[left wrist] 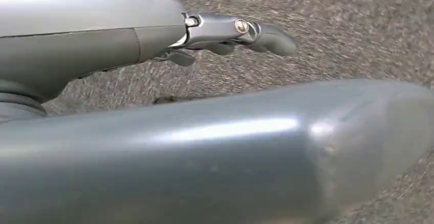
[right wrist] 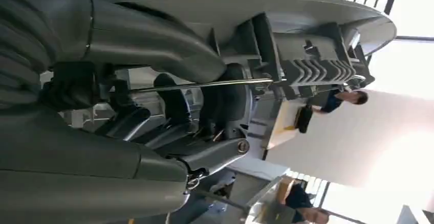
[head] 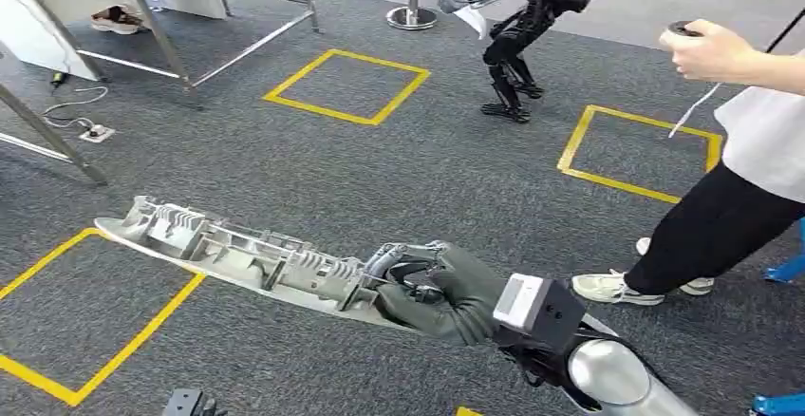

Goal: Take the parts from the cabinet and place them on the table.

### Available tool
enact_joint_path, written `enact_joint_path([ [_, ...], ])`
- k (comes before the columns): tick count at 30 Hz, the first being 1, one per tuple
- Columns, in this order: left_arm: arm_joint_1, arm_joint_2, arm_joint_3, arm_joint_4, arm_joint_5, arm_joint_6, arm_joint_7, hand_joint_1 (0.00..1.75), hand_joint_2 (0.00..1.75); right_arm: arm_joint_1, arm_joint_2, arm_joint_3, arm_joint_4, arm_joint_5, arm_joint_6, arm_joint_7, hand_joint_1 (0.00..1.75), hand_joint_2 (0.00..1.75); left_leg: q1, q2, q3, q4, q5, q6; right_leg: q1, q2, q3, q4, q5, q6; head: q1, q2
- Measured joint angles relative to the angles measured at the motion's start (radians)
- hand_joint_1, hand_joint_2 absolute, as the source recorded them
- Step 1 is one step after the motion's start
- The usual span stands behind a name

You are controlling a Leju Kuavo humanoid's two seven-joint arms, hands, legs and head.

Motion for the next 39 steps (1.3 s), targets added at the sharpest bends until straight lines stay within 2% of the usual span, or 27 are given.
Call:
enact_joint_path([
  [3, 0.005, 0.0, 0.002, 0.001, 0.005, 0.0, 0.0, 0.0, 0.0, 0.0, 0.0, 0.002, 0.0, 0.0, 0.003, 0.0, 1.75, 1.75, 0.009, -0.03, -0.01, -0.01, 0.011, -0.023, 0.009, -0.033, -0.005, -0.001, 0.007, -0.012, 0.0, 0.0],
  [4, 0.009, 0.0, 0.002, 0.003, 0.005, 0.0, 0.0, 0.0, 0.0, -0.001, 0.0, 0.002, 0.0, 0.0, 0.003, 0.0, 1.75, 1.75, 0.005, -0.041, -0.015, -0.013, 0.014, -0.031, 0.003, -0.045, -0.004, -0.008, 0.011, -0.02, 0.001, 0.0],
  [5, 0.01, 0.001, 0.002, 0.003, 0.005, 0.0, 0.0, 0.0, 0.0, -0.003, 0.0, 0.003, 0.0, 0.0, 0.003, 0.0, 1.75, 1.75, 0.007, -0.012, -0.016, -0.004, 0.008, -0.03, -0.001, -0.063, 0.0, -0.018, 0.017, -0.028, 0.001, 0.0],
  [6, 0.011, 0.001, 0.002, 0.003, 0.005, 0.0, -0.001, 0.0, 0.0, -0.002, 0.0, 0.004, 0.0, -0.001, 0.003, 0.0, 1.75, 1.75, 0.0, 0.053, -0.032, 0.029, -0.021, -0.035, 0.0, -0.074, 0.003, -0.022, 0.018, -0.035, -0.008, 0.0],
  [7, 0.008, 0.0, 0.002, 0.003, 0.005, 0.0, -0.001, 0.0, 0.0, -0.002, 0.0, 0.003, 0.0, -0.002, 0.004, 0.0, 1.75, 1.75, 0.0, 0.084, -0.062, 0.095, -0.061, -0.039, 0.003, -0.088, 0.004, -0.022, 0.017, -0.038, -0.008, 0.0],
  [9, 0.004, 0.0, 0.002, 0.003, 0.005, 0.0, -0.002, 0.0, 0.0, 0.004, -0.001, 0.004, 0.0, -0.001, 0.004, 0.0, 1.75, 1.75, 0.003, 0.102, -0.136, 0.26, -0.133, -0.044, 0.007, -0.122, 0.003, -0.019, 0.014, -0.044, -0.008, 0.0],
  [10, 0.005, 0.0, 0.002, 0.003, 0.005, 0.0, -0.002, 0.0, 0.0, 0.007, -0.002, 0.005, 0.0, -0.001, 0.004, 0.0, 1.75, 1.75, 0.004, 0.103, -0.154, 0.301, -0.141, -0.047, 0.008, -0.136, 0.003, -0.017, 0.012, -0.044, -0.008, 0.0],
  [11, 0.007, 0.0, 0.002, 0.003, 0.005, 0.0, -0.002, 0.0, 0.0, 0.008, -0.002, 0.005, 0.0, -0.001, 0.005, 0.0, 1.75, 1.75, 0.004, 0.104, -0.148, 0.293, -0.126, -0.048, 0.008, -0.148, 0.003, -0.016, 0.01, -0.043, -0.008, 0.0],
  [13, 0.009, 0.001, 0.002, 0.003, 0.005, 0.0, -0.002, 0.0, 0.0, 0.009, -0.002, 0.008, 0.0, -0.002, 0.006, 0.0, 1.75, 1.75, 0.004, 0.119, -0.067, 0.147, -0.048, -0.048, 0.007, -0.171, 0.007, -0.013, 0.005, -0.039, -0.008, 0.0],
  [14, 0.008, 0.003, 0.002, 0.003, 0.005, -0.001, -0.002, 0.0, 0.0, 0.009, -0.002, 0.008, 0.0, -0.002, 0.006, 0.0, 1.75, 1.75, 0.003, 0.15, -0.011, 0.048, -0.01, -0.044, 0.008, -0.181, 0.011, -0.01, 0.001, -0.035, -0.008, 0.0],
  [15, 0.005, 0.002, 0.002, 0.003, 0.005, -0.002, -0.002, 0.0, 0.0, 0.009, -0.002, 0.008, 0.0, -0.002, 0.006, 0.0, 1.75, 1.75, -0.005, 0.195, 0.011, 0.002, -0.023, -0.034, 0.014, -0.189, 0.012, -0.008, -0.003, -0.029, -0.008, 0.0],
  [16, 0.004, 0.002, 0.002, 0.003, 0.006, -0.003, -0.002, 0.0, 0.0, 0.009, -0.003, 0.008, 0.0, -0.002, 0.006, 0.0, 1.75, 1.75, -0.005, 0.178, 0.011, -0.003, -0.012, -0.022, 0.018, -0.196, 0.012, -0.005, -0.007, -0.024, -0.006, 0.0],
  [19, 0.009, 0.002, 0.002, 0.004, 0.006, -0.004, -0.002, 0.0, 0.0, 0.008, -0.005, 0.008, 0.0, -0.002, 0.016, -0.001, 1.75, 1.75, -0.009, 0.146, 0.003, -0.003, -0.009, -0.006, 0.018, -0.222, 0.018, -0.011, -0.005, -0.009, -0.007, 0.0],
  [20, 0.009, 0.002, 0.002, 0.004, 0.007, -0.005, -0.002, 0.0, 0.0, 0.009, -0.005, 0.008, 0.0, -0.002, 0.021, -0.002, 1.75, 1.75, 0.0, 0.135, 0.011, -0.011, -0.003, 0.003, 0.015, -0.219, 0.021, -0.008, -0.013, -0.001, -0.006, 0.0],
  [21, 0.01, 0.002, 0.002, 0.004, 0.008, -0.006, -0.001, 0.0, 0.0, 0.008, -0.006, 0.008, 0.0, -0.002, 0.024, -0.003, 1.75, 1.75, 0.001, 0.126, 0.011, -0.012, -0.001, 0.006, 0.01, -0.166, 0.014, 0.018, -0.032, 0.006, -0.006, 0.0],
  [22, 0.008, 0.004, 0.003, 0.004, 0.008, -0.006, -0.001, 0.0, 0.0, 0.008, -0.009, 0.008, 0.0, -0.005, 0.024, -0.006, 1.75, 1.75, 0.003, 0.117, 0.009, -0.012, 0.0, 0.012, 0.008, -0.13, -0.015, 0.077, -0.068, 0.009, -0.002, 0.0],
  [24, 0.004, 0.003, 0.003, 0.004, 0.008, -0.007, -0.001, 0.0, 0.0, 0.011, -0.014, 0.008, 0.001, -0.008, 0.03, -0.01, 1.75, 1.75, 0.003, 0.091, 0.006, -0.012, 0.002, 0.015, 0.006, -0.104, -0.099, 0.245, -0.142, 0.014, -0.002, 0.0],
  [25, 0.004, 0.002, 0.003, 0.004, 0.008, -0.007, -0.001, 0.0, 0.0, 0.012, -0.016, 0.008, 0.001, -0.009, 0.035, -0.011, 1.75, 1.75, 0.003, 0.078, 0.004, -0.011, 0.002, 0.015, 0.006, -0.103, -0.129, 0.3, -0.155, 0.014, -0.002, 0.0],
  [26, 0.006, 0.002, 0.003, 0.004, 0.008, -0.007, -0.001, 0.0, 0.0, 0.013, -0.019, 0.008, 0.002, -0.01, 0.036, -0.011, 1.75, 1.75, 0.003, 0.063, 0.005, -0.01, 0.003, 0.014, 0.005, -0.102, -0.134, 0.302, -0.138, 0.014, -0.002, 0.0],
  [28, 0.008, 0.001, 0.003, 0.004, 0.008, -0.007, -0.001, 0.0, 0.0, 0.013, -0.022, 0.008, 0.002, -0.013, 0.04, -0.011, 1.75, 1.75, 0.005, 0.036, 0.005, -0.006, 0.004, 0.012, 0.002, -0.097, -0.082, 0.182, -0.054, 0.011, -0.002, 0.0],
  [29, 0.007, 0.001, 0.003, 0.004, 0.008, -0.007, -0.001, 0.0, 0.0, 0.013, -0.023, 0.008, 0.002, -0.014, 0.04, -0.014, 1.75, 1.75, 0.006, 0.022, 0.005, -0.003, 0.003, 0.008, -0.001, -0.075, -0.035, 0.082, -0.006, 0.01, -0.002, 0.0],
  [30, 0.006, 0.001, 0.003, 0.004, 0.008, -0.007, -0.001, 0.0, 0.0, 0.013, -0.024, 0.008, 0.002, -0.015, 0.04, -0.016, 1.75, 1.75, 0.007, 0.011, 0.002, 0.0, 0.003, 0.003, -0.007, -0.025, -0.002, 0.009, 0.004, 0.008, -0.002, 0.0],
  [31, 0.004, 0.001, 0.003, 0.004, 0.008, -0.007, -0.001, 0.0, 0.0, 0.014, -0.025, 0.008, 0.001, -0.016, 0.04, -0.016, 1.75, 1.75, 0.003, -0.003, -0.005, 0.004, 0.003, -0.007, -0.002, -0.02, -0.001, 0.002, 0.0, 0.007, -0.002, 0.0],
  [34, 0.011, 0.0, 0.003, 0.005, 0.007, -0.007, -0.001, 0.0, 0.0, 0.012, -0.025, 0.009, 0.001, -0.016, 0.042, -0.015, 1.75, 1.75, 0.009, -0.027, -0.013, -0.011, 0.016, -0.03, 0.006, -0.05, -0.005, 0.003, 0.007, -0.014, -0.002, 0.0],
  [35, 0.013, 0.003, 0.003, 0.006, 0.008, -0.007, -0.001, 0.0, 0.0, 0.012, -0.025, 0.009, 0.001, -0.017, 0.043, -0.015, 1.75, 1.75, 0.008, -0.034, -0.017, -0.01, 0.016, -0.038, -0.003, -0.067, -0.004, -0.007, 0.013, -0.024, -0.002, 0.0],
  [37, 0.013, 0.002, 0.003, 0.006, 0.008, -0.007, -0.001, 0.0, 0.0, 0.009, -0.024, 0.01, 0.001, -0.025, 0.054, -0.015, 1.75, 1.75, 0.002, 0.064, -0.047, 0.062, -0.038, -0.04, -0.002, -0.089, -0.003, -0.013, 0.016, -0.038, -0.01, 0.0],
  [39, 0.008, 0.002, 0.003, 0.005, 0.008, -0.009, -0.001, 0.0, 0.0, 0.008, -0.025, 0.01, 0.002, -0.036, 0.068, -0.014, 1.75, 1.75, 0.004, 0.099, -0.119, 0.225, -0.122, -0.046, 0.003, -0.119, -0.004, -0.012, 0.014, -0.042, -0.01, 0.0],
])
